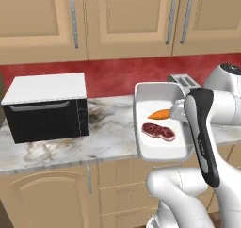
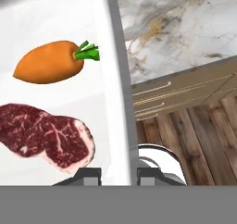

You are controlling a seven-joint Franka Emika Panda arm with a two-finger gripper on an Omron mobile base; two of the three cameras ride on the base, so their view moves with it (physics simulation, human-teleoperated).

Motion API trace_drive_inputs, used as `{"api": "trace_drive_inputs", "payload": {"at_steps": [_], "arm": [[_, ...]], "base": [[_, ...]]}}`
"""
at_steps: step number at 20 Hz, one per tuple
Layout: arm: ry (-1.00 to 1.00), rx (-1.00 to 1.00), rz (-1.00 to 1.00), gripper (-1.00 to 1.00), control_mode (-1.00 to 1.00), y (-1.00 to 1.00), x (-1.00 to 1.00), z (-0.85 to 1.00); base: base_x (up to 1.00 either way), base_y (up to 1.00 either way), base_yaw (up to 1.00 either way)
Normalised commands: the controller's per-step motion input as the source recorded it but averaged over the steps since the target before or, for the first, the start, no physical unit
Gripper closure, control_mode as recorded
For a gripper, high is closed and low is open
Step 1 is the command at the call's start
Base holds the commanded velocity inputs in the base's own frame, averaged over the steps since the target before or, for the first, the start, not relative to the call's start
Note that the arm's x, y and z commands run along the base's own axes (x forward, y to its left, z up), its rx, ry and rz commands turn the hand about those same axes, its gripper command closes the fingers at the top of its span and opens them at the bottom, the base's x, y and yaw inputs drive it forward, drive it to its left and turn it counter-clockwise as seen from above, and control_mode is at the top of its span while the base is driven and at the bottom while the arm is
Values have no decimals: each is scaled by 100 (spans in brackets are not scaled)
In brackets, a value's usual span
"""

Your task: Place the tupperware on the second highest shelf of the fridge. Make space for the tupperware among the existing items by rearranging them on the shelves if needed. Close the fridge door when finished.

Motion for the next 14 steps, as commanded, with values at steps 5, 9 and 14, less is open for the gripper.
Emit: {"api": "trace_drive_inputs", "payload": {"at_steps": [5,9,14], "arm": [[0,0,0,100,100,0,0,0],[0,0,0,100,100,0,0,0],[0,0,0,100,100,0,0,0]], "base": [[-4,35,18],[-10,39,34],[-13,35,43]]}}
